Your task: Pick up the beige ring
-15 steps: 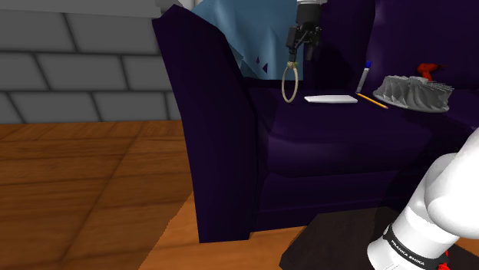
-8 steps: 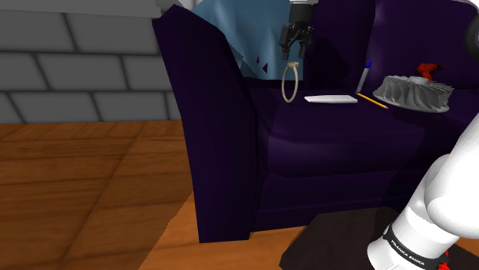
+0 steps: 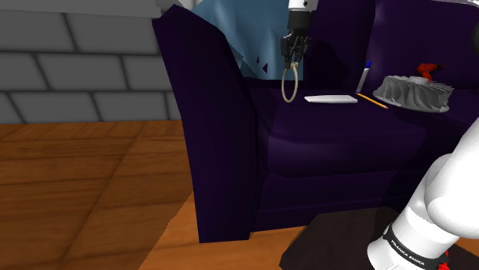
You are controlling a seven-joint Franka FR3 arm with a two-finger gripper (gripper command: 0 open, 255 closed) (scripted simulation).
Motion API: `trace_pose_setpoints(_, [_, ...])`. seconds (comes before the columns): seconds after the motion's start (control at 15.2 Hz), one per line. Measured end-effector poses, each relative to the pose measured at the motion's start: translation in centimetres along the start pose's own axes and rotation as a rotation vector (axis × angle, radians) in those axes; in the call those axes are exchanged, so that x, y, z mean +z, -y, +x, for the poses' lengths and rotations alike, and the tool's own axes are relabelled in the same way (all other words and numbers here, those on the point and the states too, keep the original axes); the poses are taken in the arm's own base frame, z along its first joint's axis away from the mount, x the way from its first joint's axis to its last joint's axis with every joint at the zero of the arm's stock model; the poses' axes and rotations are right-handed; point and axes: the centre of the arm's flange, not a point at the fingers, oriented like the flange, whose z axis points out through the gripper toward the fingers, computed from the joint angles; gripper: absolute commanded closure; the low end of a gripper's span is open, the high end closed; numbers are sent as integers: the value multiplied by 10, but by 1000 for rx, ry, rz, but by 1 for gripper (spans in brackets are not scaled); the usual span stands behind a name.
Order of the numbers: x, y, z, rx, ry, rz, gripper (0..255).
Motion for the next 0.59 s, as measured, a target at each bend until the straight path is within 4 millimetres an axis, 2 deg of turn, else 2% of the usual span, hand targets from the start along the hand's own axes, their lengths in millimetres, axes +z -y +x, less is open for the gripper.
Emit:
trace_pose_setpoints(0.4, [0,-1,0,0,0,0,255])
trace_pose_setpoints(0.59, [-11,-1,1,0,1,0,255])
